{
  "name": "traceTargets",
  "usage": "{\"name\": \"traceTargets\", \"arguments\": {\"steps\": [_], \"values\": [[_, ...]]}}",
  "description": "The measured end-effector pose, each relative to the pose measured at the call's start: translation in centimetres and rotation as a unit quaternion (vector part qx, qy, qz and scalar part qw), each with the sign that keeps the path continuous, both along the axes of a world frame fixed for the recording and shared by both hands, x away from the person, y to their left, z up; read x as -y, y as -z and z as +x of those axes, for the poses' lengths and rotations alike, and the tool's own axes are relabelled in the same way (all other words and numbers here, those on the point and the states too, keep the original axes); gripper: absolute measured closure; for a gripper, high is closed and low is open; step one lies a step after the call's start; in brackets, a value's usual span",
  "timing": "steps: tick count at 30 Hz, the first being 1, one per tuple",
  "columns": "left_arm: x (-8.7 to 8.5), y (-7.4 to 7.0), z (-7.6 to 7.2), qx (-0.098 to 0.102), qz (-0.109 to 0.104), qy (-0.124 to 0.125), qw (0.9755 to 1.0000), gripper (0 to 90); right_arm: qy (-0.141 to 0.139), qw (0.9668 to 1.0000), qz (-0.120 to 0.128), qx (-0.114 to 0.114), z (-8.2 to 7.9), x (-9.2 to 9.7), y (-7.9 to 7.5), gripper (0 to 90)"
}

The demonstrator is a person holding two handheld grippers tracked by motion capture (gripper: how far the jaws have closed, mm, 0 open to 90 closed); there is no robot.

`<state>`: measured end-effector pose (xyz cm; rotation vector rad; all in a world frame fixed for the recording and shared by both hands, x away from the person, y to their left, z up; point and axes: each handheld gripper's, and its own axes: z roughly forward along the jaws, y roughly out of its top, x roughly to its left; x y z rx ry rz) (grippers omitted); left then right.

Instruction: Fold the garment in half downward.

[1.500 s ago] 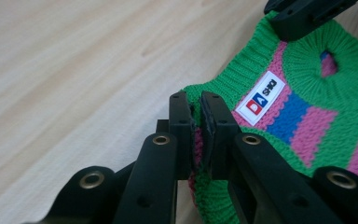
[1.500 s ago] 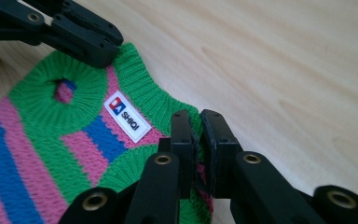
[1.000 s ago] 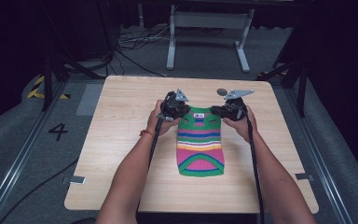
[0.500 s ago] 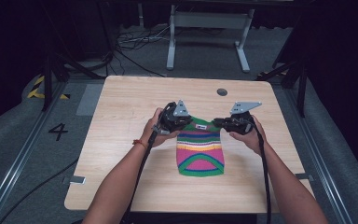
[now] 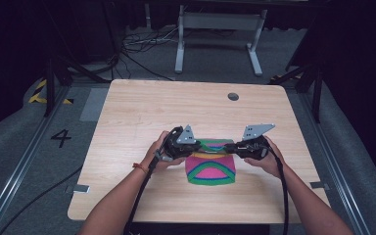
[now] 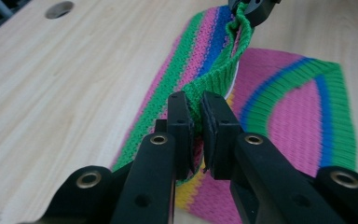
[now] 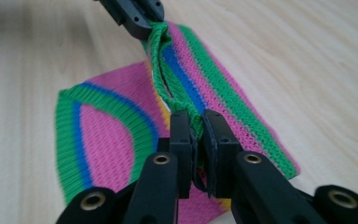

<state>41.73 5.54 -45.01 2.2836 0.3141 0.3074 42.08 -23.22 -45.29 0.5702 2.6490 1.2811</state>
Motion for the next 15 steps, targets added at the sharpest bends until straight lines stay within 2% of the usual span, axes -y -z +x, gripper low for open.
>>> {"name": "traceTargets", "arguments": {"steps": [3, 5, 10, 14, 15], "values": [[0.1, 0.3, -0.7, -0.007, 0.007, 0.011, 0.9999, 82.2, -0.009, 0.9999, -0.005, -0.004, -0.6, -0.1, 0.2, 83.4], [0.2, 0.7, -1.7, -0.009, 0.027, 0.025, 0.9993, 82.1, -0.022, 0.9996, -0.014, -0.009, -1.4, -0.2, 0.4, 83.4], [0.0, 1.4, -3.0, -0.019, 0.031, 0.035, 0.9987, 82.1, -0.044, 0.9984, -0.032, -0.018, -2.7, -0.6, 0.9, 83.2], [-0.1, 1.9, -3.7, -0.030, 0.037, 0.041, 0.9980, 82.1, -0.051, 0.9978, -0.035, -0.025, -3.2, -0.7, 1.3, 83.1], [0.1, 2.1, -4.0, -0.029, 0.045, 0.045, 0.9975, 82.1, -0.053, 0.9974, -0.038, -0.029, -3.4, -0.7, 1.5, 83.0]]}}
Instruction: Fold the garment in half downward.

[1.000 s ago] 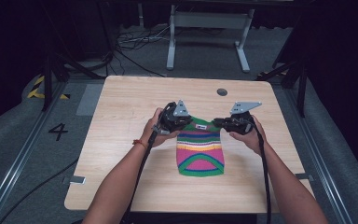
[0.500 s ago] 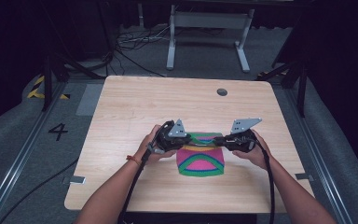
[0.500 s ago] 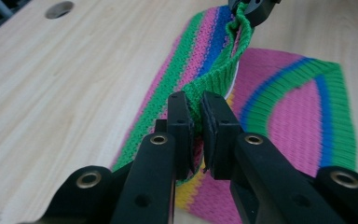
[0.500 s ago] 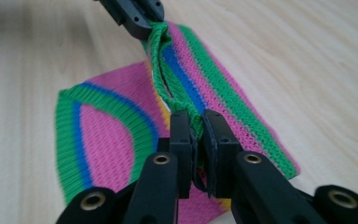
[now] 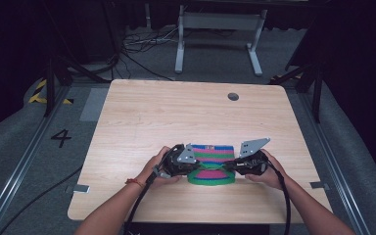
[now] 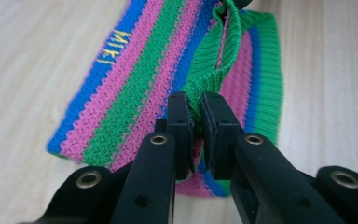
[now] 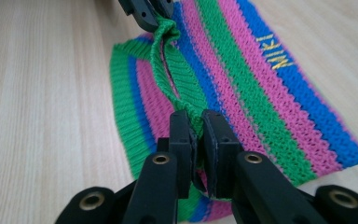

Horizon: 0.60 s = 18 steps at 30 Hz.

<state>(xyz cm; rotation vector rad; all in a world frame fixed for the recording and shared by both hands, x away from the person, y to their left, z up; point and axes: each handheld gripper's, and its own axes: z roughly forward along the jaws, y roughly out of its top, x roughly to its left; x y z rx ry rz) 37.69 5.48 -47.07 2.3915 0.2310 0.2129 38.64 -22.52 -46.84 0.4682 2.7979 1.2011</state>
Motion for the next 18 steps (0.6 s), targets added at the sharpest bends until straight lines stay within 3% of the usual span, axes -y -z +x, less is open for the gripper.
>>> {"name": "traceTargets", "arguments": {"steps": [7, 13, 15, 16, 18], "values": [[0.2, 0.7, -1.1, -0.002, 0.024, 0.008, 0.9997, 80.3, -0.011, 0.9997, -0.019, -0.007, -1.1, 0.0, 1.0, 79.5], [0.0, 0.9, -1.7, -0.005, 0.025, 0.007, 0.9996, 76.8, -0.008, 0.9996, -0.025, -0.014, -1.5, 0.7, 1.2, 75.0], [0.0, 0.9, -2.0, -0.006, 0.028, 0.008, 0.9996, 72.9, -0.005, 0.9995, -0.025, -0.017, -1.8, 1.1, 1.4, 74.3], [0.0, 0.9, -2.3, -0.006, 0.029, -0.003, 0.9996, 65.5, 0.000, 0.9996, -0.022, -0.018, -2.0, 1.4, 1.5, 73.8], [-0.1, 1.0, -2.6, -0.008, 0.028, -0.003, 0.9996, 63.4, -0.001, 0.9996, -0.021, -0.017, -2.1, 1.5, 1.5, 73.8]]}}
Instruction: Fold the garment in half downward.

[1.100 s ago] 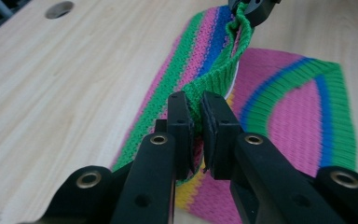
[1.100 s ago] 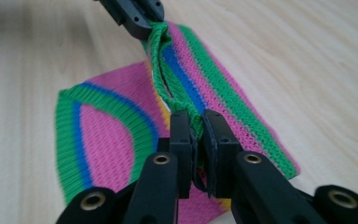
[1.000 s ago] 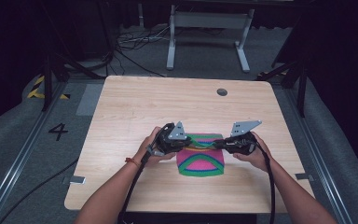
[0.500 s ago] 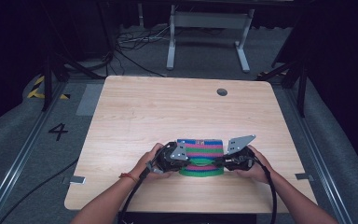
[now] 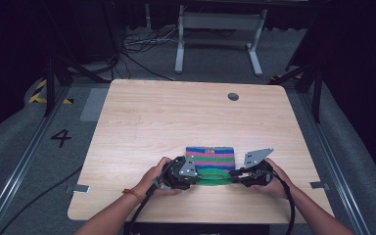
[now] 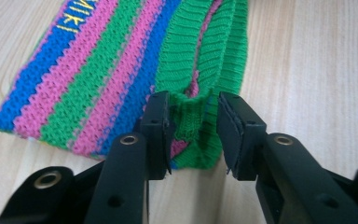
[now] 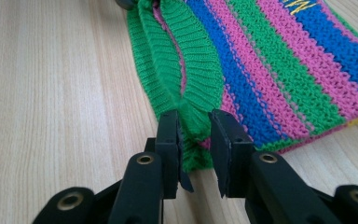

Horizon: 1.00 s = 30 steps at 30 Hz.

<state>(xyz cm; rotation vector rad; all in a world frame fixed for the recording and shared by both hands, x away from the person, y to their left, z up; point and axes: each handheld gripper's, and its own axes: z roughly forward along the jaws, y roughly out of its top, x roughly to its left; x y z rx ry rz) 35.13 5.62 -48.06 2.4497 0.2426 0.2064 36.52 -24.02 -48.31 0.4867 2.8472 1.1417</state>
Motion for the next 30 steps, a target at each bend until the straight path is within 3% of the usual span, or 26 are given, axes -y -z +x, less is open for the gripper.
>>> {"name": "traceTargets", "arguments": {"steps": [6, 9, 11, 12, 16, 19, 21, 24, 27, 30], "values": [[-0.4, 0.3, -0.3, -0.008, -0.005, -0.011, 0.9999, 58.5, -0.001, 1.0000, -0.006, 0.003, -0.2, 0.1, 0.4, 72.7], [-0.5, 0.6, -0.3, -0.001, -0.013, -0.014, 0.9998, 57.7, 0.003, 1.0000, -0.002, 0.008, -0.3, 0.1, 0.3, 71.4], [-0.5, 0.8, -0.2, 0.003, -0.013, -0.013, 0.9998, 58.1, 0.014, 0.9998, 0.007, 0.015, -0.4, 0.1, 0.0, 67.7], [-0.4, 0.8, -0.1, 0.012, -0.011, -0.015, 0.9998, 60.1, 0.022, 0.9992, 0.025, 0.021, -0.4, -0.1, -0.2, 64.2], [-0.1, 1.0, 0.6, 0.015, -0.012, -0.021, 0.9996, 60.4, 0.032, 0.9986, 0.031, 0.027, -0.4, -1.0, -0.3, 61.1], [0.4, 0.8, 1.6, 0.026, 0.005, -0.023, 0.9994, 60.4, 0.044, 0.9983, 0.017, 0.035, 0.0, -1.9, 0.2, 60.5], [0.4, 0.8, 2.0, 0.023, 0.005, -0.025, 0.9994, 60.4, 0.047, 0.9982, 0.013, 0.034, 0.1, -2.0, 0.3, 60.6], [0.4, 0.6, 2.4, 0.016, 0.007, -0.029, 0.9994, 63.5, 0.058, 0.9978, 0.010, 0.031, 0.4, -2.0, 0.5, 66.1], [0.1, 0.1, 2.1, 0.010, 0.002, -0.015, 0.9998, 76.5, 0.051, 0.9980, 0.004, 0.036, 0.2, -1.9, 0.4, 79.6], [-0.1, -0.3, 1.8, 0.010, -0.007, -0.009, 0.9999, 81.6, 0.055, 0.9977, 0.001, 0.040, 0.2, -1.8, 0.3, 84.8]]}}
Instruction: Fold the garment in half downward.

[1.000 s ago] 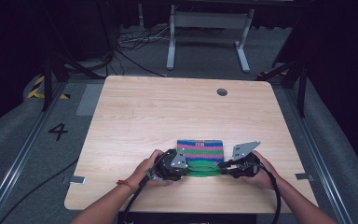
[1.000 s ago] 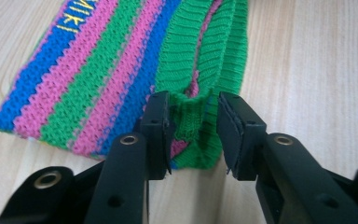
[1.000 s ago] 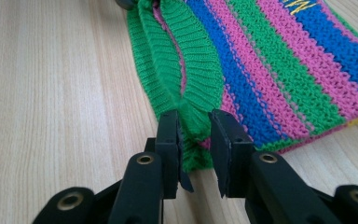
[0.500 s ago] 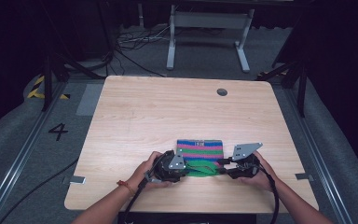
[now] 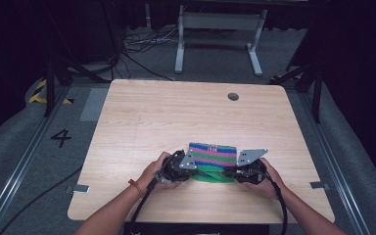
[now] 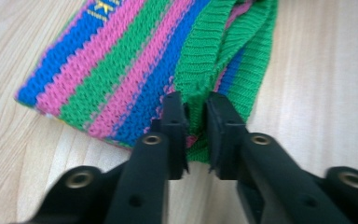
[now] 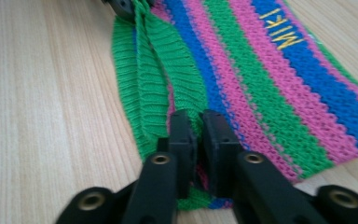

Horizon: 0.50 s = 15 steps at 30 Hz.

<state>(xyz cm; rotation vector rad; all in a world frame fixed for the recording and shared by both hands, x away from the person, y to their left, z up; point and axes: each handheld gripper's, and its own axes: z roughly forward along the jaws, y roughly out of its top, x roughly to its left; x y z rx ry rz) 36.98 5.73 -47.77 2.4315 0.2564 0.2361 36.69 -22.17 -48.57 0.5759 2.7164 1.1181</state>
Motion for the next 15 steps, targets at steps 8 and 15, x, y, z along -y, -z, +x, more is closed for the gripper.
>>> {"name": "traceTargets", "arguments": {"steps": [8, 15], "values": [[-0.4, -1.6, -1.2, 0.014, -0.012, 0.016, 0.9997, 77.9, -0.005, 0.9998, 0.008, 0.017, -0.3, 0.7, -1.4, 85.4], [-0.6, -0.2, -1.8, 0.000, 0.012, 0.014, 0.9998, 74.0, -0.011, 0.9998, -0.016, -0.001, -0.6, 1.1, -0.5, 75.9]]}}
